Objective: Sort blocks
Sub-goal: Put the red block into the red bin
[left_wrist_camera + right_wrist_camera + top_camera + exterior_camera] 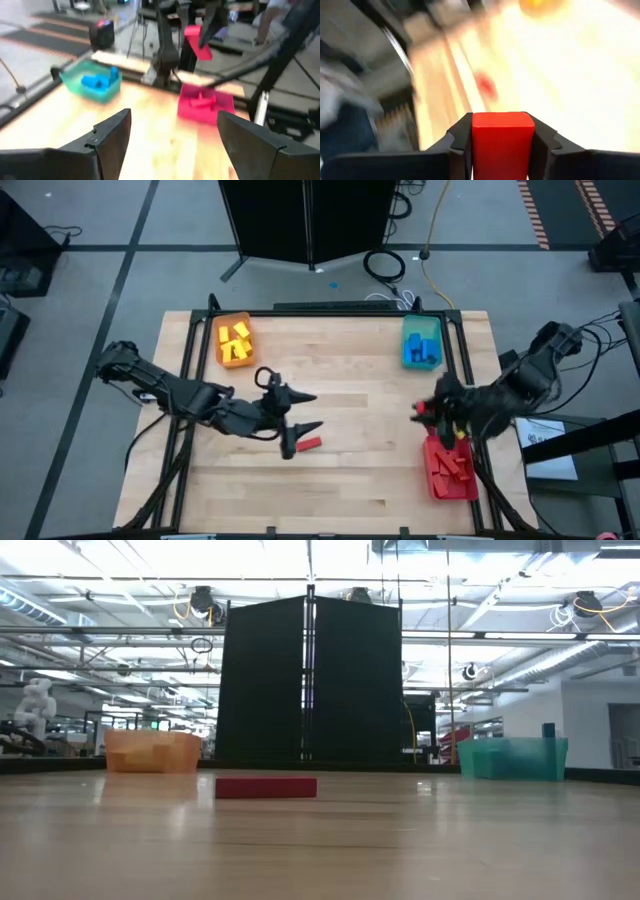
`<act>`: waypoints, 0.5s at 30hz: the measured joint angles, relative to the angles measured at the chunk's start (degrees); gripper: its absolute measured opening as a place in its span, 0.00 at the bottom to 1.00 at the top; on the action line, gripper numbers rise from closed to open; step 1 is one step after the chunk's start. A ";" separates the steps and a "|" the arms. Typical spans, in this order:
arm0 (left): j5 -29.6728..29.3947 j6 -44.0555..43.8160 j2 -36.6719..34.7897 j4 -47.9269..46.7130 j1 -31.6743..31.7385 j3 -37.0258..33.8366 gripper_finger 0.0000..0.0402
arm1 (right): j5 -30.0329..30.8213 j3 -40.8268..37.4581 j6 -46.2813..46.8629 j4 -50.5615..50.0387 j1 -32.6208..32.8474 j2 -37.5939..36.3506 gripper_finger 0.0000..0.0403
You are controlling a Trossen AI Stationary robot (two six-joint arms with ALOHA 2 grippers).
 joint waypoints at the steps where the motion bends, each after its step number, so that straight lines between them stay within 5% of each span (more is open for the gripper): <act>1: 0.25 -1.46 -0.60 -2.34 -0.29 0.00 0.72 | -2.74 -0.04 5.23 -5.30 0.88 0.77 0.23; 7: 0.61 -5.91 -3.01 -12.29 -2.28 0.00 0.73 | -21.71 -0.56 20.29 -23.60 5.31 7.01 0.23; 15: 0.63 -7.25 -3.28 -12.95 -2.49 0.00 0.73 | -29.89 -11.60 27.88 -16.40 10.73 9.84 0.23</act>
